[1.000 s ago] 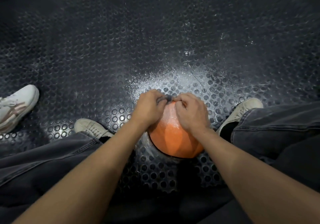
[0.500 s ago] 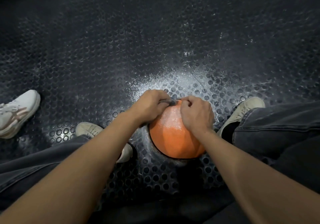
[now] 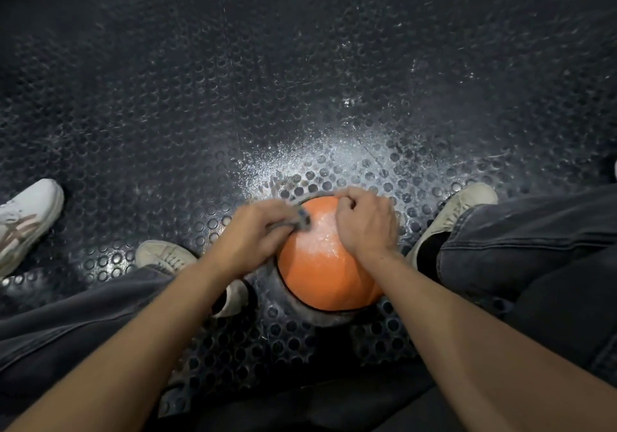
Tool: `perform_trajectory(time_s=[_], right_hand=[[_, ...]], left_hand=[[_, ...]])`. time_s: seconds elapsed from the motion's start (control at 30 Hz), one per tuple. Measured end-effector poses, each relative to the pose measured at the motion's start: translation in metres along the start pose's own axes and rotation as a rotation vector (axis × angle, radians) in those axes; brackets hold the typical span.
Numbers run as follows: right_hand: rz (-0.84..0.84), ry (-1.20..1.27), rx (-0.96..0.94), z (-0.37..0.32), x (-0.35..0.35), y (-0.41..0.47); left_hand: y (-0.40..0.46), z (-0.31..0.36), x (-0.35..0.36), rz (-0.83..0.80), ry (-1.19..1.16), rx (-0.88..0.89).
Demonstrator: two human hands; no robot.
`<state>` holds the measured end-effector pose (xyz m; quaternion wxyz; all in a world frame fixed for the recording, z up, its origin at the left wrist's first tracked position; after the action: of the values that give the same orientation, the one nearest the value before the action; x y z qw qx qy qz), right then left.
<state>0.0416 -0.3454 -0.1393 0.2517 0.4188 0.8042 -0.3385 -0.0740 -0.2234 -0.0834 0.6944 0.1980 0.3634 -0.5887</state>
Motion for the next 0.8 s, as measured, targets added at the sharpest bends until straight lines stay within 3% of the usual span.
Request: perform_trajectory(time_s=[0.13, 0.27, 0.43, 0.53, 0.67, 0.8], right_hand=[[-0.075, -0.024, -0.066, -0.008, 0.007, -0.001], [-0.008, -0.025, -0.041, -0.007, 0.004, -0.005], [-0.031, 0.022, -0.017, -0.001, 0.007, 0.006], [-0.06, 0.009, -0.055, -0.007, 0.011, 0.004], [-0.001, 0.017, -0.024, 0.0, 0.004, 0.004], [-0.006, 0.02, 0.012, 0.006, 0.004, 0.009]], left_hand=[[0.007, -0.001, 0.007, 0.046, 0.043, -0.06], [0.049, 0.003, 0.014, 0.037, 0.14, -0.119], [-0.028, 0.009, 0.006, 0.119, 0.021, -0.062], [-0.006, 0.004, 0.009, 0.141, 0.074, -0.088], [0.041, -0.006, 0.01, 0.061, 0.112, -0.248], [-0.01, -0.007, 0.006, 0.116, 0.068, -0.235]])
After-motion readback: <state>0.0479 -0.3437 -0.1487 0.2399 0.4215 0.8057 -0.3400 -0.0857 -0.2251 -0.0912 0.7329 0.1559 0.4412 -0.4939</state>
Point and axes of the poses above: each hand's wrist, its own y-axis towards the middle knuckle, its own x-axis out of the palm, z = x × y, the point moved 7 cm from there along y, towards the middle knuckle, and after that the axes turned 3 degrees about y, right-handed, at the moved point
